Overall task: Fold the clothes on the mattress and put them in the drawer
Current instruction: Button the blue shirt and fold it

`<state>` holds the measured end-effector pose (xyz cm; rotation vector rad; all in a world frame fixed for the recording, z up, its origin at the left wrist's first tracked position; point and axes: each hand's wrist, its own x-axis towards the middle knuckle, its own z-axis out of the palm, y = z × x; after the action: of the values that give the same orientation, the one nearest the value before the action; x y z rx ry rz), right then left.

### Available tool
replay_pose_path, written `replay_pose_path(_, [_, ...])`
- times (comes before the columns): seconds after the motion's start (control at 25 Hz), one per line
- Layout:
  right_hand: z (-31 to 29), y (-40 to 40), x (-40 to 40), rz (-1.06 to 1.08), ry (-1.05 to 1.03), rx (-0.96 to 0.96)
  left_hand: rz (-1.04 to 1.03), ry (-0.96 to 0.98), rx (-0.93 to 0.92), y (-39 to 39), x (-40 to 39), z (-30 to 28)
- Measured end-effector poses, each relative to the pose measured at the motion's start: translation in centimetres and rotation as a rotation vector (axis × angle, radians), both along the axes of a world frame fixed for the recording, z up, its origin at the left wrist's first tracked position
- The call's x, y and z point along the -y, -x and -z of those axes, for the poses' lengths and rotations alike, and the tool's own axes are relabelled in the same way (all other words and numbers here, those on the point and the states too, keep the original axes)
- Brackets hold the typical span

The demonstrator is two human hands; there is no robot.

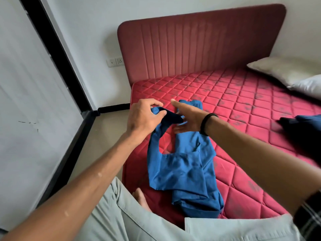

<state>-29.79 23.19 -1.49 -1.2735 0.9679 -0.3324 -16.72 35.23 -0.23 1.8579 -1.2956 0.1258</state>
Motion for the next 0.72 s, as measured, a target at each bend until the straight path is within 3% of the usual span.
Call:
replay_pose_path(0.08, [0.3, 1.0, 1.0, -0.084, 0.207, -0.166, -0.004, 0.006, 0.023, 0.5, 0.5, 0.1])
replay_pose_path(0.24, [0.8, 4.0, 1.9, -0.362, 0.192, 0.095, -0.029, 0.041, 0.027, 0.3, 0.7, -0.4])
replay_pose_path(0.32, [1.0, 3.9, 1.3, -0.463, 0.437, 0.05, -0.041, 0.035, 0.03, 0.1, 0.4, -0.8])
replay_pose_path(0.4, [1.3, 2.9, 0.6, -0.429, 0.722, -0.111, -0.053, 0.023, 0.033, -0.2, 0.1, -0.8])
replay_pose_path(0.48, [1.4, 1.4, 0.7, -0.253, 0.827, -0.146, -0.072, 0.011, 0.052, -0.5, -0.2, -0.7])
replay_pose_path(0.52, [1.0, 0.7, 0.7, -0.141, 0.742, -0.101, -0.072, 0.005, 0.061, -0.6, -0.3, -0.4])
replay_pose_path(0.6, [-0.4, -0.2, 0.7, -0.004, 0.347, 0.073, -0.034, -0.01, 0.057, -0.5, -0.5, 0.2])
replay_pose_path(0.68, [-2.2, -0.4, 0.5, -0.036, 0.064, 0.128, 0.017, -0.007, 0.005, 0.2, -0.4, 0.7])
replay_pose_path(0.72, [-3.0, -0.2, 0.3, -0.078, 0.018, 0.104, 0.035, -0.002, -0.034, 0.5, -0.1, 0.8])
